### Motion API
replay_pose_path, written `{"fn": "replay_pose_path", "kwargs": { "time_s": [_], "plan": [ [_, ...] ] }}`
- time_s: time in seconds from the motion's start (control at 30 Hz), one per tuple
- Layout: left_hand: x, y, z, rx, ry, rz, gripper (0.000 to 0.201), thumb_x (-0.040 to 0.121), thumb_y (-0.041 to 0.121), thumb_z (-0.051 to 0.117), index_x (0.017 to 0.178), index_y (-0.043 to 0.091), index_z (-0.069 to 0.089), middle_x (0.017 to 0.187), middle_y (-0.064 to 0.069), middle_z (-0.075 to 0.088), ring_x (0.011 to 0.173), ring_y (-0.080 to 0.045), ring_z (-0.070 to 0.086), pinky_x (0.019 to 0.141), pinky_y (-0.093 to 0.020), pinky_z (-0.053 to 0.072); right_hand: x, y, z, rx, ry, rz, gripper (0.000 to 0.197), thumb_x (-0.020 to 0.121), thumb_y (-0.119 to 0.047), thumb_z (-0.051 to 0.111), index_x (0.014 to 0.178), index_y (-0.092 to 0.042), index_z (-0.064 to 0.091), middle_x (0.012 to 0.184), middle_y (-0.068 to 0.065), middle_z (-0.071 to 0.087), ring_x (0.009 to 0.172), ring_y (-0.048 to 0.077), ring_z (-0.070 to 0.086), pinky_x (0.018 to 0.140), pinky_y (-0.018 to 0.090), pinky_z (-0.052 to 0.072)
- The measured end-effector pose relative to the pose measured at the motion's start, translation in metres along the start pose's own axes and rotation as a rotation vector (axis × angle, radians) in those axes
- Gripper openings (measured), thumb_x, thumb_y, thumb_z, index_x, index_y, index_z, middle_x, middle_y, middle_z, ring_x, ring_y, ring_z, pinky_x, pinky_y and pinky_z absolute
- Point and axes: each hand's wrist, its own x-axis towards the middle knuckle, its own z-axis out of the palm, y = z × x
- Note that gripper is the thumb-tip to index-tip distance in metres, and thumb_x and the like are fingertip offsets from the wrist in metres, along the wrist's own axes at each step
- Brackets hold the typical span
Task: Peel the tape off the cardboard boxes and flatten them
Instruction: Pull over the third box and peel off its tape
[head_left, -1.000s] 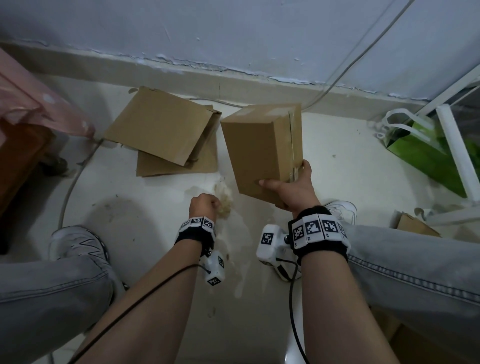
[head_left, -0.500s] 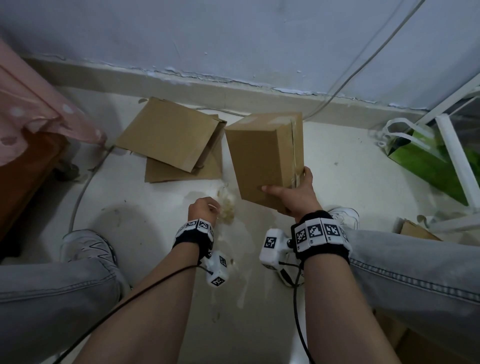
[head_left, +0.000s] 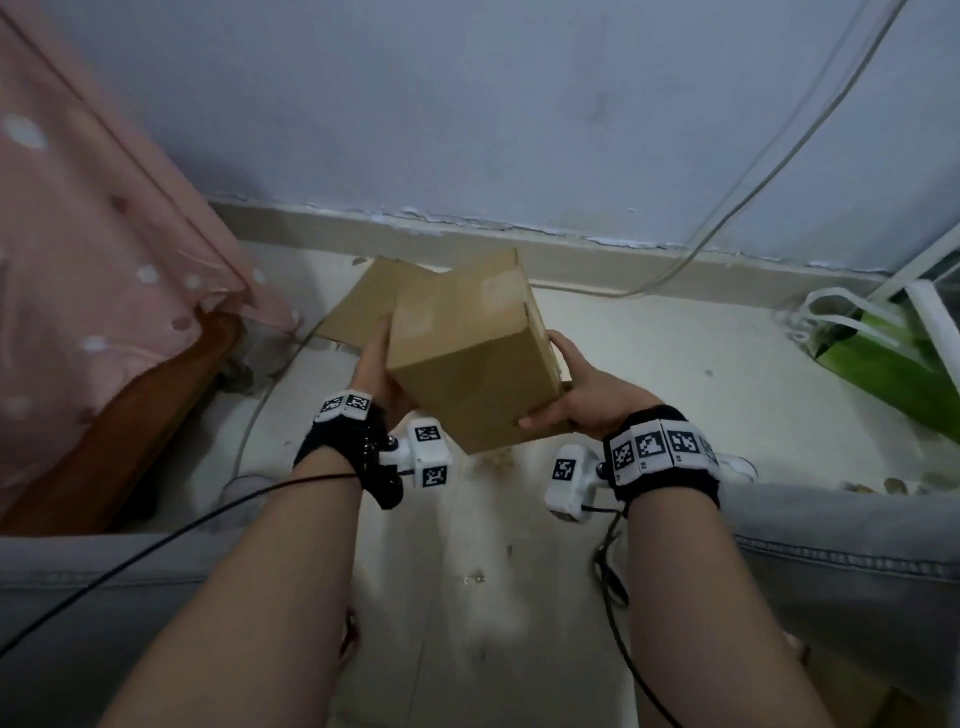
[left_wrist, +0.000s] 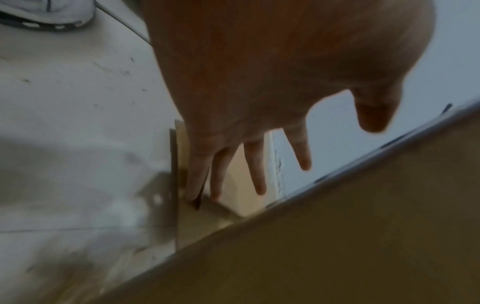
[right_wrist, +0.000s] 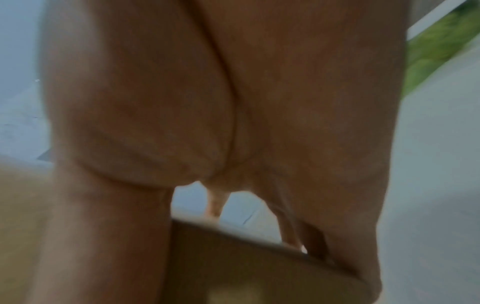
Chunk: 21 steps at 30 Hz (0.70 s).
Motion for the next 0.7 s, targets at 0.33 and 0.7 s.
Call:
{"fn": "replay_pose_path", "kwargs": {
  "time_s": [0.33,0.7],
  "plan": [
    [-0.082,-0.003,-0.106,-0.026,0.077,-0.139,0.068,0.074,0.067,0.062,0.127,0.024,0.061,0.114,-0.014,0.058,0.101,-0.042,0.058,0.071,-0.055,0.053,-0.004,-0.024,0.112,-0.466,-0.094,0.125,0.095,0.070,-0.030,0.087,0.149,-0.031,0.036,0.145,-0.001,0.049,0.132,0.028,0.048,0.109,0.048,0.042],
    [-0.065,-0.036,-0.117,0.227,0.199,-0.142,0.069,0.065,0.056,0.080,0.120,0.019,0.061,0.105,-0.018,0.070,0.096,-0.037,0.067,0.084,-0.057,0.054,0.002,-0.025,0.137,-0.373,-0.130,0.101,0.075,0.069,-0.068,0.072,0.124,-0.018,0.062,0.117,0.003,0.067,0.104,0.026,0.067,0.094,0.045,0.055]
  ]
}}
